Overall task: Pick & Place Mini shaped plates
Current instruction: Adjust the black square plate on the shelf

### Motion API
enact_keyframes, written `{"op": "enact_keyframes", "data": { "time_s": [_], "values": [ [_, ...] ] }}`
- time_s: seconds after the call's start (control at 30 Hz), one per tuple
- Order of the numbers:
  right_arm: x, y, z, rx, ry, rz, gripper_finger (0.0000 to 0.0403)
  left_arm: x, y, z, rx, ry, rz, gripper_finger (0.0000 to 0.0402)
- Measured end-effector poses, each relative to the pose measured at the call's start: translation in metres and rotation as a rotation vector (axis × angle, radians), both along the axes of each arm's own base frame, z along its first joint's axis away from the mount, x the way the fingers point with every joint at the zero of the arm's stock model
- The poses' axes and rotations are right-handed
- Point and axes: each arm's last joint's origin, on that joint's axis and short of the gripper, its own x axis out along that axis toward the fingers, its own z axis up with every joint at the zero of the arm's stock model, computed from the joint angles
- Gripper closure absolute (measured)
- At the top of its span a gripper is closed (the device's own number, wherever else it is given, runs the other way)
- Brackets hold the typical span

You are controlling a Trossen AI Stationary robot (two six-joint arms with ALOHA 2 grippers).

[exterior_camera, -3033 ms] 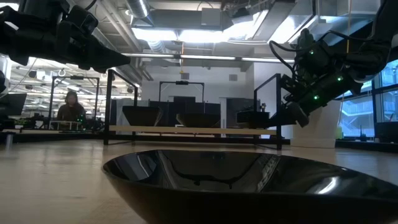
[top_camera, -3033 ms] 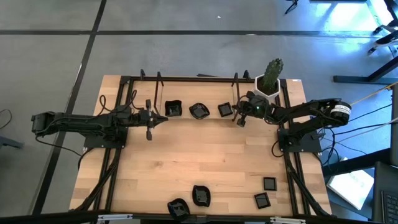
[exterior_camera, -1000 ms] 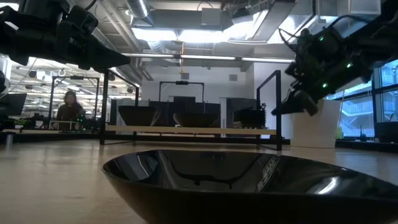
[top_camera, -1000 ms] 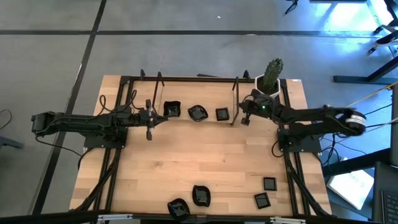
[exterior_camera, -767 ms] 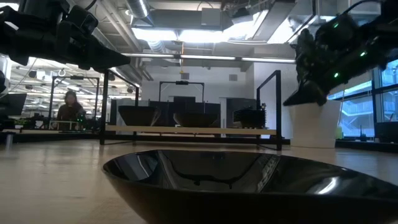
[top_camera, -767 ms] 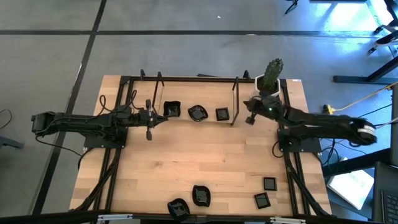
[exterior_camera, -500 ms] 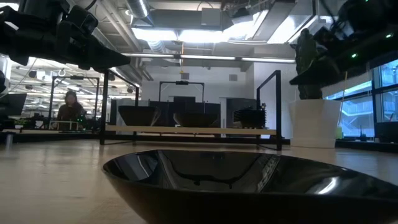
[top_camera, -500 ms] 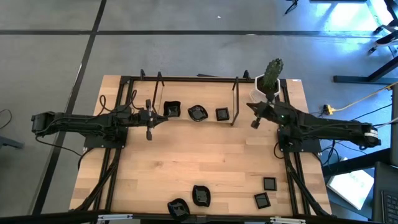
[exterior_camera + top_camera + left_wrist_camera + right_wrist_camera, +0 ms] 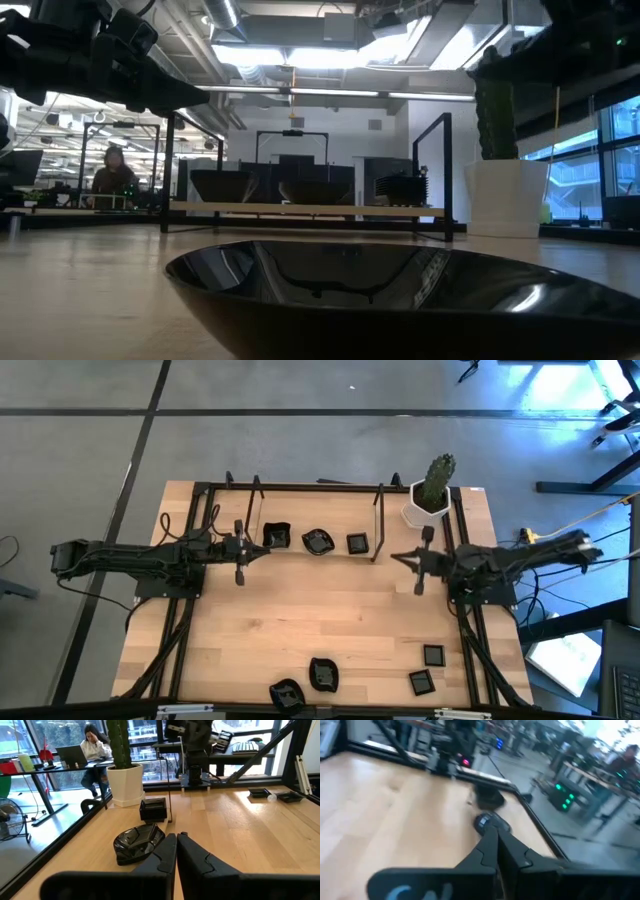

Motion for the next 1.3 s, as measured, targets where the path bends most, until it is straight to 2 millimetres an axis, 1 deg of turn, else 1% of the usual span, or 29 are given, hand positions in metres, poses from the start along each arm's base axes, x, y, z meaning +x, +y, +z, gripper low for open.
{"op": "enact_keyframes", "data": {
  "time_s": [0.13, 0.23, 0.37, 0.47, 0.63, 0.83, 0.9, 1.0, 1.1, 1.3],
  "values": [
    [0.007, 0.017, -0.008, -0.037, 0.062, 0.019, 0.0399, 0.0, 0.0, 0.0, 0.0, 0.0, 0.0, 0.0395],
    [0.015, 0.03, -0.018, -0.085, 0.115, -0.027, 0.0398, 0.0, 0.0, 0.0, 0.0, 0.0, 0.0, 0.0392],
    [0.027, 0.051, -0.034, -0.143, 0.153, -0.069, 0.0398, 0.0, 0.0, 0.0, -0.001, 0.0, 0.0, 0.0392],
    [0.04, 0.065, -0.045, -0.159, 0.213, -0.083, 0.0398, 0.0, 0.0, 0.0, -0.001, 0.0, 0.0, 0.0395],
    [0.071, 0.087, -0.058, -0.149, 0.289, -0.116, 0.0398, 0.0, 0.0, 0.0, -0.001, 0.0, 0.0, 0.0394],
    [0.111, 0.106, -0.073, -0.279, 0.324, -0.337, 0.0398, 0.0, 0.0, 0.0, -0.008, -0.002, 0.001, 0.0391],
    [0.123, 0.11, -0.078, -0.312, 0.337, -0.375, 0.0398, 0.0, 0.0, 0.0, -0.008, -0.001, 0.0, 0.0392],
    [0.138, 0.111, -0.084, -0.323, 0.367, -0.416, 0.0398, 0.0, 0.0, 0.0, -0.008, -0.001, 0.0, 0.0395],
    [0.148, 0.105, -0.089, -0.315, 0.405, -0.466, 0.0398, 0.0, 0.0, 0.0, -0.008, -0.001, 0.0, 0.0394],
    [0.151, 0.084, -0.092, -0.301, 0.465, -0.553, 0.0398, 0.0, 0.0, -0.001, -0.01, 0.007, 0.0, 0.0391]
  ]
}}
